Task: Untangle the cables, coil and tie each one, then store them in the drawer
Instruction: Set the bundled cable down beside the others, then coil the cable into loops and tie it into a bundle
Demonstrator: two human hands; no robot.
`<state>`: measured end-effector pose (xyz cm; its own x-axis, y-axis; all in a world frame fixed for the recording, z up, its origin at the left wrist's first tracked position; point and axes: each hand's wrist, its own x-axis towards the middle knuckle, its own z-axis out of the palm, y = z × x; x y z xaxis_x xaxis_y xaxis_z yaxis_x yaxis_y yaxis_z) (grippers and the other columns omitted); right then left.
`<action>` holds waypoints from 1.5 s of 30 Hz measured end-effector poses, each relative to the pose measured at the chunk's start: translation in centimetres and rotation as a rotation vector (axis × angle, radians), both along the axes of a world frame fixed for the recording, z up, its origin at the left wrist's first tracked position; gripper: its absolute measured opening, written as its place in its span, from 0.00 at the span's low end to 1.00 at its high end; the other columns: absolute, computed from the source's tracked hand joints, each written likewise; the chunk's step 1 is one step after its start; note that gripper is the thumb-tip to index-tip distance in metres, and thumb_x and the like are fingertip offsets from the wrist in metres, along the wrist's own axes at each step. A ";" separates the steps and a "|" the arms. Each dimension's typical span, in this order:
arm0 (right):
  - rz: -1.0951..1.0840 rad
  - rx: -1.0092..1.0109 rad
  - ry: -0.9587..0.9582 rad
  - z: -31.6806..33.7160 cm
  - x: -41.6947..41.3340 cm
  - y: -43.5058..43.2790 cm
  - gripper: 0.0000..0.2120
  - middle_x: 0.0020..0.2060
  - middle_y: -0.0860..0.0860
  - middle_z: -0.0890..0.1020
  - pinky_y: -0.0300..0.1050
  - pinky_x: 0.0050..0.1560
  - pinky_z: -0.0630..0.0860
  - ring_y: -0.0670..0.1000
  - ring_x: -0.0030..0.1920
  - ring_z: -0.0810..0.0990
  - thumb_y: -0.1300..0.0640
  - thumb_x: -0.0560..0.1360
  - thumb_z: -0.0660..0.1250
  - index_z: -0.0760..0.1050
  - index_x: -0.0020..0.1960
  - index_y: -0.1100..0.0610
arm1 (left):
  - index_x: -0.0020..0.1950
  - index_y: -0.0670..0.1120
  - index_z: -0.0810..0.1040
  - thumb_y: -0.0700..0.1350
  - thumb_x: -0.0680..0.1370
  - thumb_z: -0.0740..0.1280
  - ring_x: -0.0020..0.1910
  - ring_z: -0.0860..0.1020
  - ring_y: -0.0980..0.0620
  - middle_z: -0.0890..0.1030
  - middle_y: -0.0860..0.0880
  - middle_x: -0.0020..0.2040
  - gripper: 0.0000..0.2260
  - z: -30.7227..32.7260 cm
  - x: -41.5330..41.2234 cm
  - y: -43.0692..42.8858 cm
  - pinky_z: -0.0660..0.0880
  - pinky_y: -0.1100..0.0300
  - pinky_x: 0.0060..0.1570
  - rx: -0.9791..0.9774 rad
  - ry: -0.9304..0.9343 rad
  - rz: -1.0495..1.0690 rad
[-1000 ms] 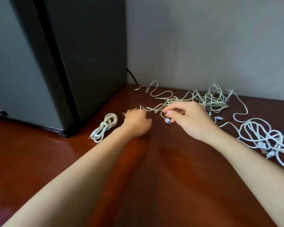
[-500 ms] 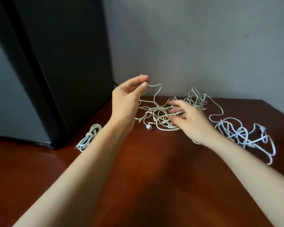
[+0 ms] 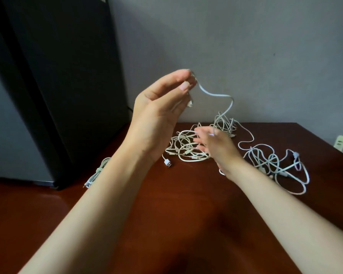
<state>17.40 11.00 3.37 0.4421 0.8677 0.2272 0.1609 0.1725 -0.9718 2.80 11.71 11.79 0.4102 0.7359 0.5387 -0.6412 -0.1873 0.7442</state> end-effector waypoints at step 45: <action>-0.070 -0.134 -0.984 -4.0 3.2 -9.5 0.19 0.42 0.41 0.77 0.49 0.43 0.77 0.42 0.36 0.76 0.39 0.70 0.62 0.79 0.56 0.46 | 0.44 0.55 0.71 0.45 0.69 0.76 0.44 0.81 0.62 0.83 0.61 0.40 0.14 -14.5 2.8 -0.1 0.76 0.58 0.49 0.548 0.825 0.453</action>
<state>20.60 1.52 -0.62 0.1610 0.8922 0.4219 0.9111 0.0301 -0.4112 5.65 11.60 -2.70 0.5471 0.6537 0.5229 0.2297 -0.7179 0.6571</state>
